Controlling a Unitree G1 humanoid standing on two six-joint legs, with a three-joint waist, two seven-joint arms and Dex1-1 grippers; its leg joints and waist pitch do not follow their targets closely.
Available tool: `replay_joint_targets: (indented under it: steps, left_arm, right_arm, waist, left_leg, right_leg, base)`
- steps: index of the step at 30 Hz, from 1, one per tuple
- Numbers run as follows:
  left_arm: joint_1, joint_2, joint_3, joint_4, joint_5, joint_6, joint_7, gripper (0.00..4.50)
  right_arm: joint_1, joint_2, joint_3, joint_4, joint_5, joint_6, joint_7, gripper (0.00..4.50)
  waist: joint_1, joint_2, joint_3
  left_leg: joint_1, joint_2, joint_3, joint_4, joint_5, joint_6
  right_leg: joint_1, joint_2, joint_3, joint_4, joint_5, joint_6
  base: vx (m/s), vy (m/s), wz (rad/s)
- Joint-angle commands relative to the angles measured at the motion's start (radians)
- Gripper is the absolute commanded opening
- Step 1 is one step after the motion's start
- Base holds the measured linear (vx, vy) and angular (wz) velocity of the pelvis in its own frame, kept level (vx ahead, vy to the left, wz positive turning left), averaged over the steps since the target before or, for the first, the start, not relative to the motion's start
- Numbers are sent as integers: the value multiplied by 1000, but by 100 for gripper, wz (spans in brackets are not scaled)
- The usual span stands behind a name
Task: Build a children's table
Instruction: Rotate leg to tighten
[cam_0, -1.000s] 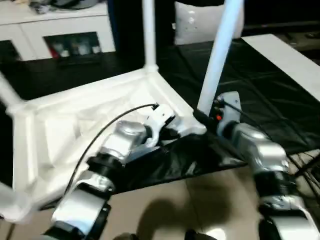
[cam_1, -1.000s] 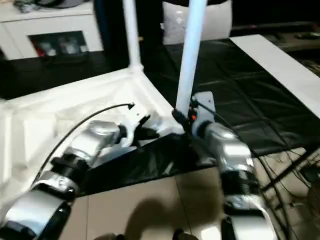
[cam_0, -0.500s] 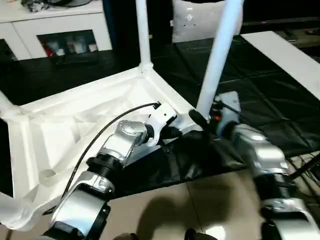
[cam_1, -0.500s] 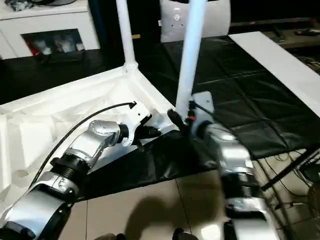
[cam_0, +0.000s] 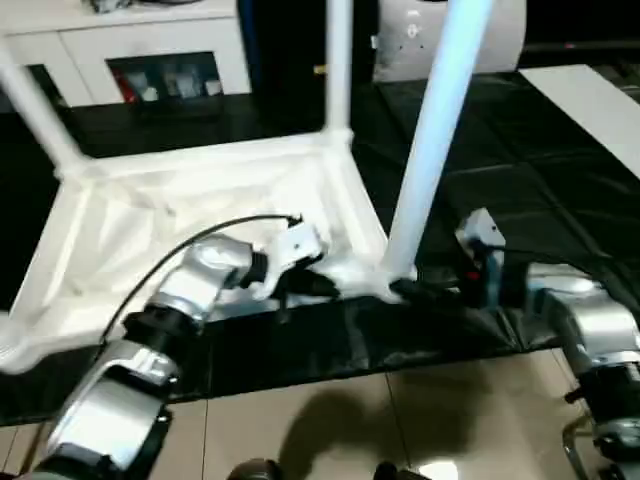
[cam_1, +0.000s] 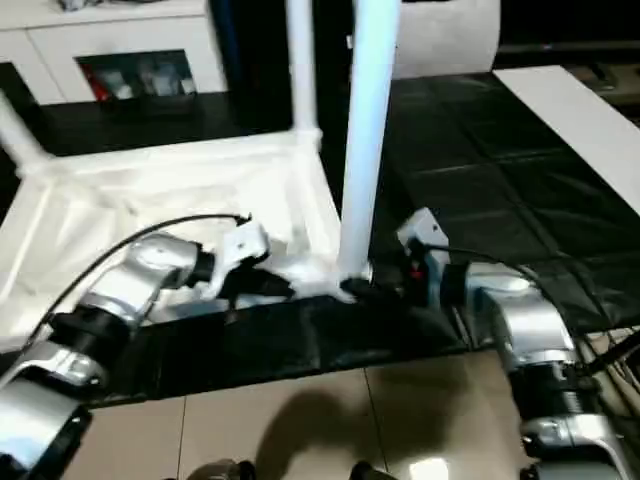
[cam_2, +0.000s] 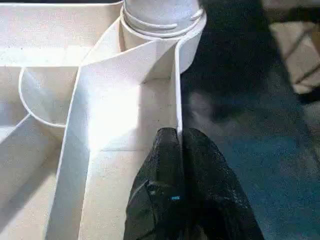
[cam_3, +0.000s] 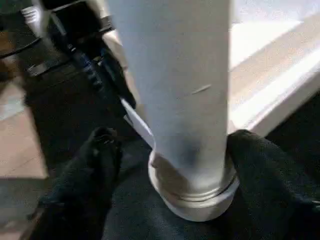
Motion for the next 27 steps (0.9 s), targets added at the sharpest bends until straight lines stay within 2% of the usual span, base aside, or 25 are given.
replay_joint_targets:
  steps: [1,2,3,4,10,19,22,24,26,27]
  left_arm:
    - [12,14,-49,-25,-3,-30,-84,0]
    - [14,24,-52,-30,-6,-35,-104,0]
    - [16,29,-54,-31,-7,-41,-120,0]
    - [17,33,-55,-33,-8,-42,-132,0]
    - [21,42,-53,-32,-10,-52,-164,0]
    - [23,35,-50,-31,-17,-44,-155,0]
    - [22,16,-33,-38,-23,6,-120,0]
    - [20,-12,-15,-57,-26,85,-58,0]
    - [15,-51,7,-69,-32,142,19,0]
    - [12,-60,12,-68,-34,150,37,0]
  right_arm:
    - [3,-13,54,-13,23,6,100,326]
    - [-1,-20,60,-8,23,3,120,326]
    - [-4,-24,63,-3,22,0,136,323]
    - [-6,-28,68,0,21,-6,149,315]
    - [-12,-39,83,2,27,-17,200,251]
    - [3,-35,90,-16,42,0,219,204]
    - [16,-13,60,-24,73,24,196,200]
    - [43,27,28,-51,95,43,115,199]
    - [64,66,12,-71,84,12,35,199]
    - [67,74,10,-74,81,13,18,199]
  waist:
    - [4,-14,-78]
    - [5,-14,-77]
    - [8,-20,-79]
    - [11,-17,-78]
    - [15,-21,-79]
    - [17,-22,-81]
    - [18,-21,-80]
    - [20,-23,-77]
    - [19,-24,-74]
    - [18,-25,-71]
  left_leg:
    - [9,57,-11,-55,-205,108]
    - [9,57,-10,-55,-207,105]
    - [9,57,-10,-55,-197,103]
    - [10,59,-10,-55,-191,100]
    - [10,58,-10,-54,-183,94]
    - [10,56,-10,-51,-169,98]
    - [11,56,-8,-50,-170,99]
    - [12,60,-9,-53,-174,94]
    - [12,56,-9,-53,-197,79]
    - [15,50,-10,-53,-220,67]
  right_leg:
    - [65,-73,62,-54,-340,-181]
    - [64,-73,63,-54,-346,-178]
    - [63,-74,63,-54,-347,-176]
    - [62,-74,64,-51,-347,-178]
    - [63,-74,67,-48,-344,-183]
    - [63,-72,66,-48,-350,-175]
    - [62,-73,67,-50,-355,-176]
    - [60,-72,69,-51,-368,-173]
    - [58,-73,67,-57,-420,-160]
    - [58,-75,64,-65,-481,-140]
  base:
    - [0,0,0]
    - [0,0,0]
    - [0,0,0]
    - [0,0,0]
    - [0,0,0]
    - [0,0,0]
    - [0,0,0]
    - [0,0,0]
    - [0,0,0]
    - [0,0,0]
